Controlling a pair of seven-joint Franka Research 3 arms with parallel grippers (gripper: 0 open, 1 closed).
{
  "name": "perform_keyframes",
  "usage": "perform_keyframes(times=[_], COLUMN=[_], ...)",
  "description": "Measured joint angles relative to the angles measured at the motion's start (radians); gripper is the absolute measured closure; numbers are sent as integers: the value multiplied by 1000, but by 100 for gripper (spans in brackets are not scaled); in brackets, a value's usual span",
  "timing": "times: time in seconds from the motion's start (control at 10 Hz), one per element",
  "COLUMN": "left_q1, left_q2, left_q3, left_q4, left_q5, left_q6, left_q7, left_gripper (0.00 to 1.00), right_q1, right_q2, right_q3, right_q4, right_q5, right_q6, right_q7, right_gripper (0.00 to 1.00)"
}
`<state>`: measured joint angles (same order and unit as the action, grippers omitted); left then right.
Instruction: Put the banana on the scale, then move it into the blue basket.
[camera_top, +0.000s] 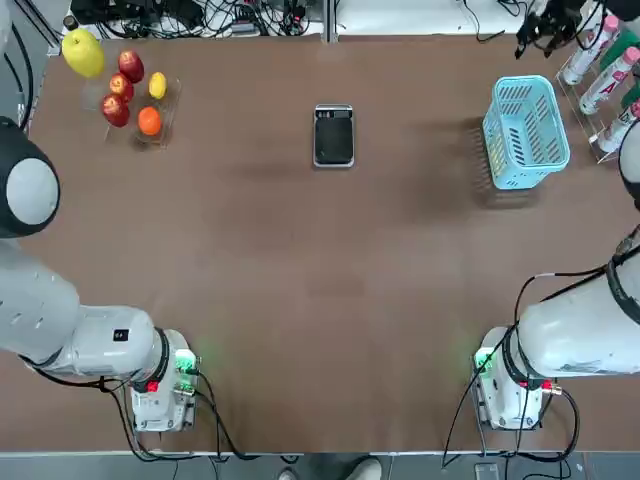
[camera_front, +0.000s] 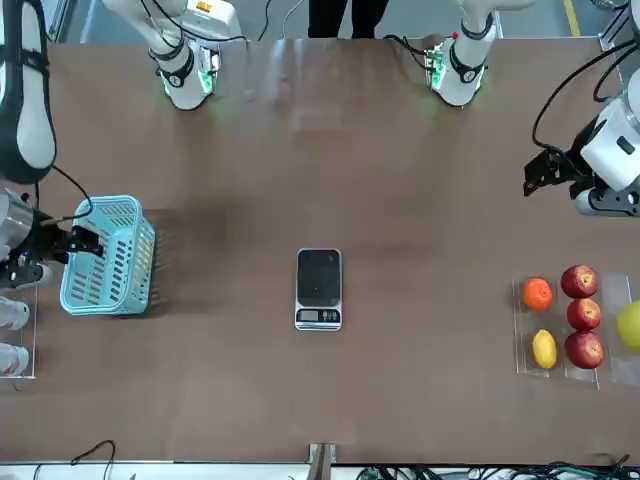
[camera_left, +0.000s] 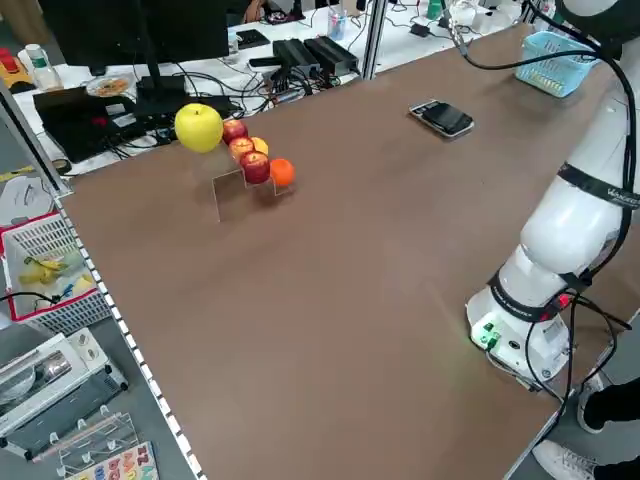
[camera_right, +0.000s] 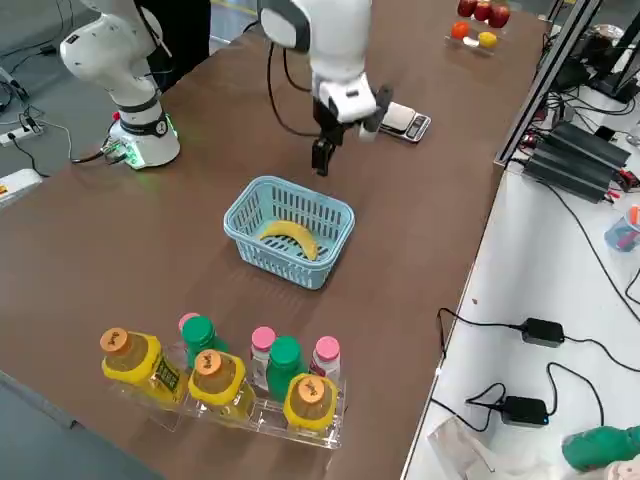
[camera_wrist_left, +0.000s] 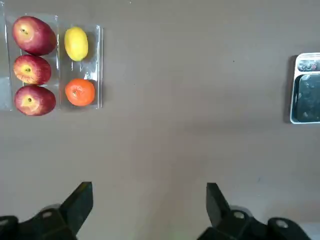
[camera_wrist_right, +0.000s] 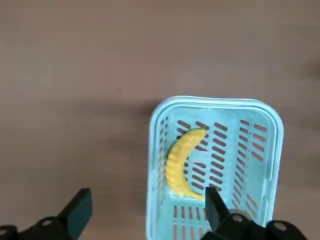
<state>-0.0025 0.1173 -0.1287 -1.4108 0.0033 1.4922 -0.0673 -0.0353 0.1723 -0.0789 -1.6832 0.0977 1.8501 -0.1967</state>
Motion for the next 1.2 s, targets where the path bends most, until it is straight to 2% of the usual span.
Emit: perform_keyframes(times=[0.2, 0.4, 0.6, 1.0, 1.2], left_q1=[0, 0, 0, 1, 1], left_q2=[0, 0, 0, 0, 0], left_q3=[0, 0, 1, 1, 1], left_q4=[1, 2, 2, 2, 2], left_q5=[4, 5, 5, 5, 5], left_q6=[0, 0, 0, 0, 0], left_q7=[-1, -2, -2, -2, -2], left_gripper=[0, 0, 0, 0, 0], right_q1=[7, 4, -21, -56, -56], right_q2=[-80, -141, -178, -179, -184], right_q3=[43, 54, 51, 49, 51], right_q4=[93, 181, 182, 115, 114], right_q5=[-47, -79, -83, -84, -84], right_q6=[-155, -284, -330, -274, -273], right_q7=[131, 167, 167, 167, 167], right_gripper=[0, 0, 0, 0, 0])
